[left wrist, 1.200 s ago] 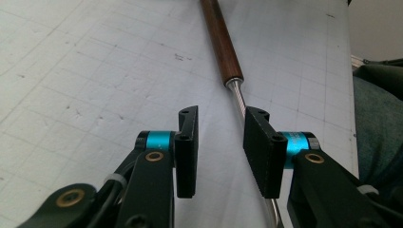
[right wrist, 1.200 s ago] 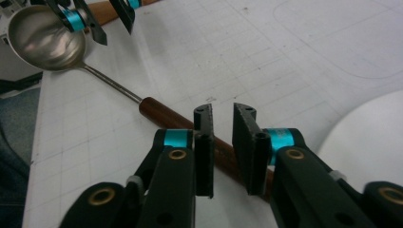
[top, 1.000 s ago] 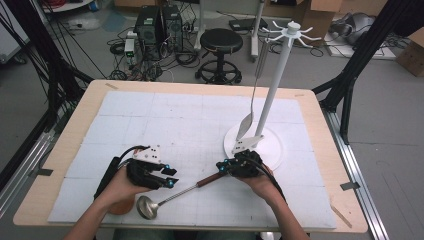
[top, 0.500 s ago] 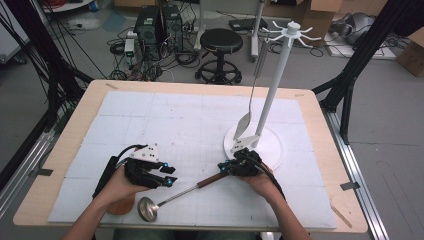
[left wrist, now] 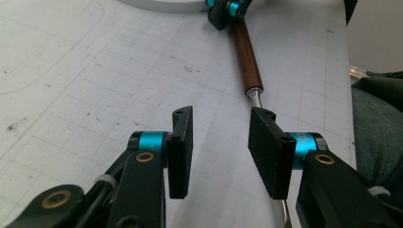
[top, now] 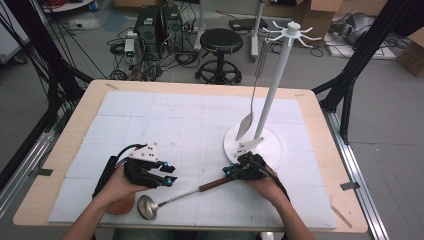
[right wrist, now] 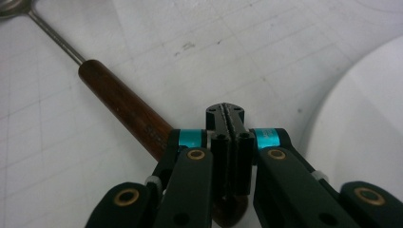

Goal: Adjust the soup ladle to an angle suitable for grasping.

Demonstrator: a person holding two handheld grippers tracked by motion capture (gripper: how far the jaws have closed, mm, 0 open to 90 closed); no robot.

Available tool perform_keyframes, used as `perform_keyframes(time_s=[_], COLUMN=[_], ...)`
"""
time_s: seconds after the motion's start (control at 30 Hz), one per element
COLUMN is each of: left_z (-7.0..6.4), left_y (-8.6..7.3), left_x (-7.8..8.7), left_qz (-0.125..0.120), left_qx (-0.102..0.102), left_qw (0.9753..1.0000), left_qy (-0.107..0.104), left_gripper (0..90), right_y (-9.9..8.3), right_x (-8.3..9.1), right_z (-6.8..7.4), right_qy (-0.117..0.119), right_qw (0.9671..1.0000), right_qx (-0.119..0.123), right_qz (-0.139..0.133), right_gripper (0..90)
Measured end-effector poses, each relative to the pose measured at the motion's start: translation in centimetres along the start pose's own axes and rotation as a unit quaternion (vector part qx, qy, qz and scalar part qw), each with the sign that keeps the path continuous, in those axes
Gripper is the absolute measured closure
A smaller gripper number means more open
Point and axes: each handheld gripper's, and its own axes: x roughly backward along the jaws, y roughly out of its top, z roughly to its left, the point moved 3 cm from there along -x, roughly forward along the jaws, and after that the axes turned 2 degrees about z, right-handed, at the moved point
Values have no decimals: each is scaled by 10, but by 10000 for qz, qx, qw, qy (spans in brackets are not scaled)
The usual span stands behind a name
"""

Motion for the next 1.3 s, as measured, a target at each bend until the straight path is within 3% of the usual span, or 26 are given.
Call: perform_keyframes(time_s=[0.4, 0.6, 0.7, 1.0, 1.3], left_z=[-1, -1, -1, 0, 0], left_y=[1, 1, 1, 1, 1], left_x=[0, 0, 0, 1, 2], left_qz=[-18, -13, -6, -16, -57], left_qx=[17, 30, 15, 2, 25], left_qw=[10000, 10000, 10000, 10000, 10000], left_qy=[-12, -7, -7, -1, -1], left_gripper=[607, 603, 601, 598, 596], right_y=[-19, -10, -4, 4, 7], right_x=[15, 21, 20, -3, -18], right_z=[10, 15, 22, 43, 52], right_qy=[129, 234, 441, 864, 875], right_qw=[9998, 9984, 9964, 9908, 9859], right_qx=[126, 307, 485, 1022, 1422], right_qz=[-7, -424, -532, -208, 106], right_gripper=[870, 754, 703, 586, 640])
